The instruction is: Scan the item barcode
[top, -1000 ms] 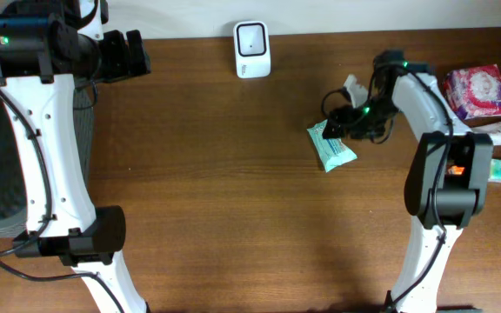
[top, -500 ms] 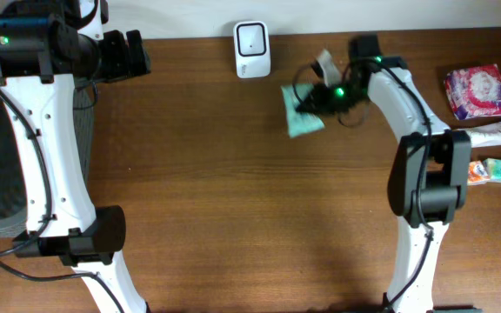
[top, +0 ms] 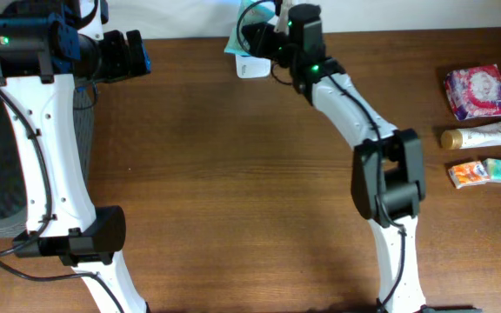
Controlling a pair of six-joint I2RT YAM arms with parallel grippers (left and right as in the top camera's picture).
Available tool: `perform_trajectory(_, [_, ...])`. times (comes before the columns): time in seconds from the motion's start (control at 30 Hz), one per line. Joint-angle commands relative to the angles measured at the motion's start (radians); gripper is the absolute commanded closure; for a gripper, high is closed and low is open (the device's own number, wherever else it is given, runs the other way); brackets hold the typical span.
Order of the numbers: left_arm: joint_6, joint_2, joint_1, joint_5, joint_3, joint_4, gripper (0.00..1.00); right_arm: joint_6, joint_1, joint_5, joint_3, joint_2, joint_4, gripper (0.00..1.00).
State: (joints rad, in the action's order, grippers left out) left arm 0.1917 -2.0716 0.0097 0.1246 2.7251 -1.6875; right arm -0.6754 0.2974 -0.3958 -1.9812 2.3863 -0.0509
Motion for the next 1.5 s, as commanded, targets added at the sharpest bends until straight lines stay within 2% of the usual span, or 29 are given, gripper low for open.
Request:
perform_trajectory(0.0, [-0.005,0.026,0.0,0.01,0.012,0.0,0.01,-0.088,-0.01,0.039,-0.014,0.063,-0.034,0.96])
perform_trajectory(0.1, [-0.005,0.026,0.0,0.01,0.012,0.0,0.01,0.047,-0.014,0.038,-0.017,0.061,-0.031,0.96])
perform_trajectory(0.27, [-0.005,0.026,0.0,0.01,0.012,0.0,0.01,0.112,-0.085,0.023,-0.017,-0.062,0.061,0.96])
perform_trajectory(0.37, [-0.005,0.026,0.0,0.01,0.012,0.0,0.01,0.118,-0.176,0.024,-0.017,-0.17,0.211,0.96])
perform_trajectory(0.47, [-0.005,0.026,0.0,0.01,0.012,0.0,0.01,0.117,-0.313,0.046,-0.017,-0.257,0.43,0.96])
perform_trajectory(0.67, [-0.005,0.026,0.0,0.011,0.012,0.0,0.01,-0.222,-0.68,0.103,-0.017,-0.285,0.972,0.96])
perform_trajectory(0.73, [-0.005,0.026,0.0,0.01,0.012,0.0,0.01,-0.22,-0.778,0.144,-0.016,-0.285,1.079,0.96])
perform_trajectory(0.83, [-0.005,0.026,0.0,0.01,0.012,0.0,0.01,-0.22,-0.905,0.31,-0.015,-0.285,1.25,0.96])
perform_trajectory(0.93, [-0.005,0.026,0.0,0.01,0.012,0.0,0.01,-0.135,-0.962,0.389,0.003,-0.285,1.268,0.96])
perform_trajectory(0.97, [-0.005,0.026,0.0,0.01,0.012,0.0,0.01,-0.114,-0.971,0.39,0.012,-0.285,1.264,0.89])
perform_trajectory(1.0, [-0.005,0.026,0.0,0.01,0.012,0.0,0.01,-0.114,-0.978,0.39,0.02,-0.285,1.262,0.75])
perform_trajectory(1.13, [-0.005,0.026,0.0,0.01,0.012,0.0,0.01,-0.114,-0.985,0.389,0.079,-0.285,1.197,0.71])
perform_trajectory(1.2, [-0.005,0.026,0.0,0.01,0.012,0.0,0.01,-0.032,-0.982,0.38,0.108,-0.285,1.144,0.67])
perform_trajectory(1.27, [-0.005,0.026,0.0,0.01,0.012,0.0,0.01,0.064,-0.985,0.381,0.105,-0.293,1.146,0.67])
perform_trajectory(1.33, [-0.005,0.026,0.0,0.01,0.012,0.0,0.01,0.1,-0.986,0.381,0.101,-0.328,1.162,0.66])
perform_trajectory(1.4, [-0.005,0.026,0.0,0.011,0.012,0.0,0.01,0.1,-0.986,0.369,0.101,-0.399,1.188,0.59])
perform_trajectory(1.47, [-0.005,0.026,0.0,0.01,0.012,0.0,0.01,0.1,-0.986,0.312,0.102,-0.515,1.246,0.46])
